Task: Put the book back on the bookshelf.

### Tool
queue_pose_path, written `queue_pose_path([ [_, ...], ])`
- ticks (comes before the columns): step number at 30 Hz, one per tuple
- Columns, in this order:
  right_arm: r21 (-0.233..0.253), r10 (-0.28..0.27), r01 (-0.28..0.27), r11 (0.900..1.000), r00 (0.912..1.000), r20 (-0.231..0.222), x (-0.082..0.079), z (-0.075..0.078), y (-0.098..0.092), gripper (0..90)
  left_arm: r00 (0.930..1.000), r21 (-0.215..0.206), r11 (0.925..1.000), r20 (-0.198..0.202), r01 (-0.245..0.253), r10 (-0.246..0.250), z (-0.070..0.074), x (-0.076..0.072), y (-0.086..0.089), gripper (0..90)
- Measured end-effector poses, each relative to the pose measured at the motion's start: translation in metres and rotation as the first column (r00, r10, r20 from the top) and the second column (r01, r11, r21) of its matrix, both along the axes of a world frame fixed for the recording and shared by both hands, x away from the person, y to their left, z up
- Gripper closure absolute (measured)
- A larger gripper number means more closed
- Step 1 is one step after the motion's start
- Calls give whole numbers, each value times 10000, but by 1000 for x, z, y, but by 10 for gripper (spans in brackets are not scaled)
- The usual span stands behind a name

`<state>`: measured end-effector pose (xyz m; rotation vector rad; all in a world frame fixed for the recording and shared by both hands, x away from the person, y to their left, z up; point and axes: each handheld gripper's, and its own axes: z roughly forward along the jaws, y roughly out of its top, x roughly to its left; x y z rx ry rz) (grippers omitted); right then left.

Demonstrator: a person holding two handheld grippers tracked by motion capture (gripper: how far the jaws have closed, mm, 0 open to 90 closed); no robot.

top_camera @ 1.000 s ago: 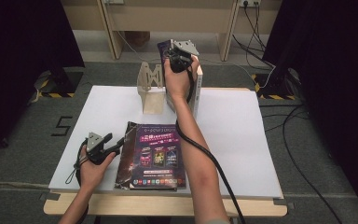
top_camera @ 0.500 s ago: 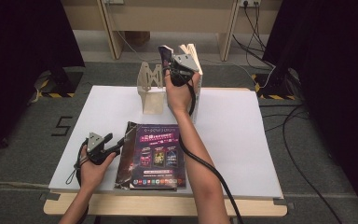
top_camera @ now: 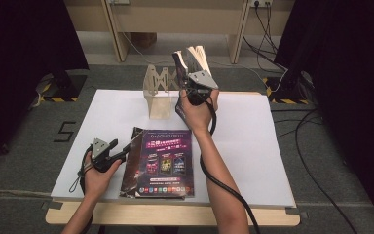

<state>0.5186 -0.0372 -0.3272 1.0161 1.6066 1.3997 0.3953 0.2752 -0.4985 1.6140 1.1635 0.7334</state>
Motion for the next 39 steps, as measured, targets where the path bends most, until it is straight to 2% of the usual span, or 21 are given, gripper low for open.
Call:
queue_pose_path([
  [11, -214, 70, -74, 9997, 9998, -186, -20, -7, -11, 810, 10000, 31, 10000, 2, -25, 25, 0, -1, 0, 410],
  [19, -394, -189, 179, 9991, 9995, -261, -30, -12, -17, 795, 10000, 143, 9999, -22, -3, 3, 1, -1, 0, 411],
  [29, -537, -228, 207, 9983, 9989, -403, -31, -16, -19, 762, 10000, 152, 9999, 3, 5, -5, 0, -1, -1, 412],
  [39, -786, -103, 62, 9969, 9986, -518, -21, -14, -18, 732, 10000, 139, 9999, -6, -1, 1, 0, -1, -1, 412],
])
